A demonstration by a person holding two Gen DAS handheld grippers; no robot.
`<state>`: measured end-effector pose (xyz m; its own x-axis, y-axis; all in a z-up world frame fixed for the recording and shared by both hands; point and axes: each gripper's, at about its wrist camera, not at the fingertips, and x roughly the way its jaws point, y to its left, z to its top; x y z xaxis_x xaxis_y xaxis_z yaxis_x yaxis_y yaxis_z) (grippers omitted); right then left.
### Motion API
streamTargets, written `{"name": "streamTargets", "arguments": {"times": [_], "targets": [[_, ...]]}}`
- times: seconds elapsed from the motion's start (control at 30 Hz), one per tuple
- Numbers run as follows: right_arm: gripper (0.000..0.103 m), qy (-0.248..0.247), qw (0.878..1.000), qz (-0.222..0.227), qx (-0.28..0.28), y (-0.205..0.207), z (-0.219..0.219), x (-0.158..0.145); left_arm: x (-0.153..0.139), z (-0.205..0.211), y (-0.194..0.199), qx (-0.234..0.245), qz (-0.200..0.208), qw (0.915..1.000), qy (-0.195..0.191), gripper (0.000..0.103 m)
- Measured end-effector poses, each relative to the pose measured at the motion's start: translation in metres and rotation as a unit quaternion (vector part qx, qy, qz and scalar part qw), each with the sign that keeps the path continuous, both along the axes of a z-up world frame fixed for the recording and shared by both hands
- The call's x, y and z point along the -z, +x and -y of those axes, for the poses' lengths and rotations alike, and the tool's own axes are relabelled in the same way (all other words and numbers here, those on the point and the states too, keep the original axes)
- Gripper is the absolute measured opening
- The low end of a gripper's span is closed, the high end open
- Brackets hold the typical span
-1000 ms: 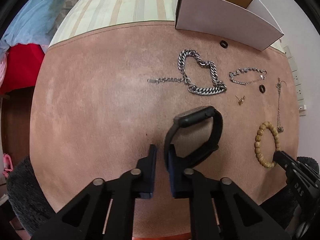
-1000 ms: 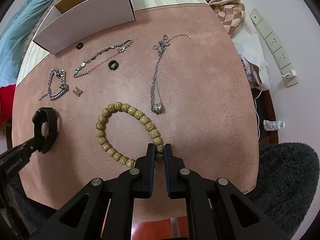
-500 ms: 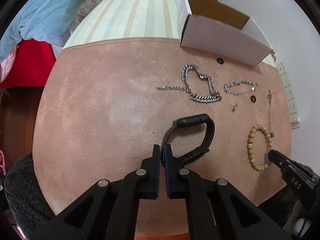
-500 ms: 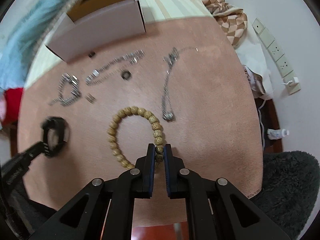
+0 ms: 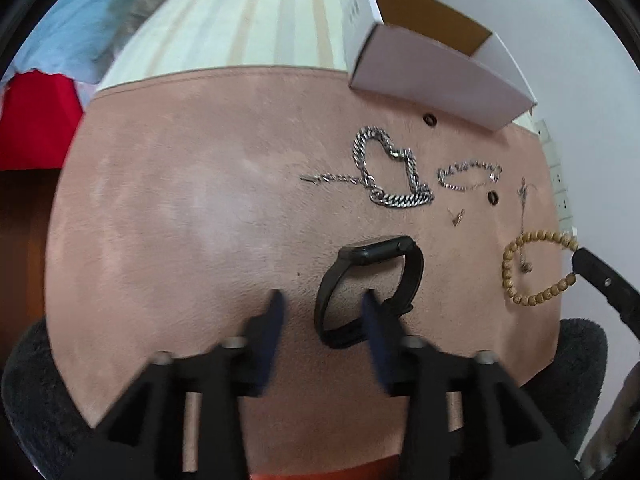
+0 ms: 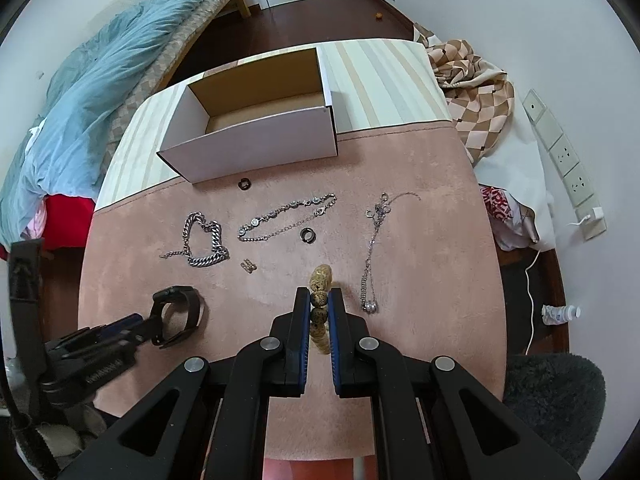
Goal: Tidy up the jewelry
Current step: 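Lift and carry the watch and bead bracelet with both tools into the white box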
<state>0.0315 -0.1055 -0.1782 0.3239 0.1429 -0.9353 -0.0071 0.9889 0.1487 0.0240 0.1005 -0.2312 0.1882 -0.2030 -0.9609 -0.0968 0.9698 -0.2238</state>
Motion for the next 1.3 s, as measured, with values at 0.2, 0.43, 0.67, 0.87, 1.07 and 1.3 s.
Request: {"name": "streamTargets", "arguments": {"times": [0.2,0.43,0.67,0.87,1.07,1.3], "targets": [[0.009,0.005,1.0,-0.01,0.005,-0.001,0.006,0.01,0.002,0.002,0.001,0.004,0.022,0.9996,0.018,0.023],[0.009,0.022,1.0,0.001,0.002,0.002,0.01,-0.006,-0.005,0.003,0.001,0.002,0.035,0.9987,0.037,0.002],[0.009,0.053,0.998,0.025,-0.016,0.023,0.004,-0.044,-0.059,-0.009,0.006,-0.006,0.086,0.996,0.022,0.002],[0.009,0.066,0.995,0.063,-0.033,0.071,-0.005,-0.088,-0.112,-0.006,0.053,0.0,0.131,0.9912,0.02,0.002],[0.009,0.052,0.995,0.079,-0.039,0.14,-0.018,-0.101,-0.121,0.004,0.122,0.012,0.135,0.9905,0.024,0.002],[0.009,0.07,0.996,0.036,-0.039,0.202,-0.023,-0.073,-0.097,0.013,0.178,0.022,0.099,0.9947,0.013,0.003]]}}
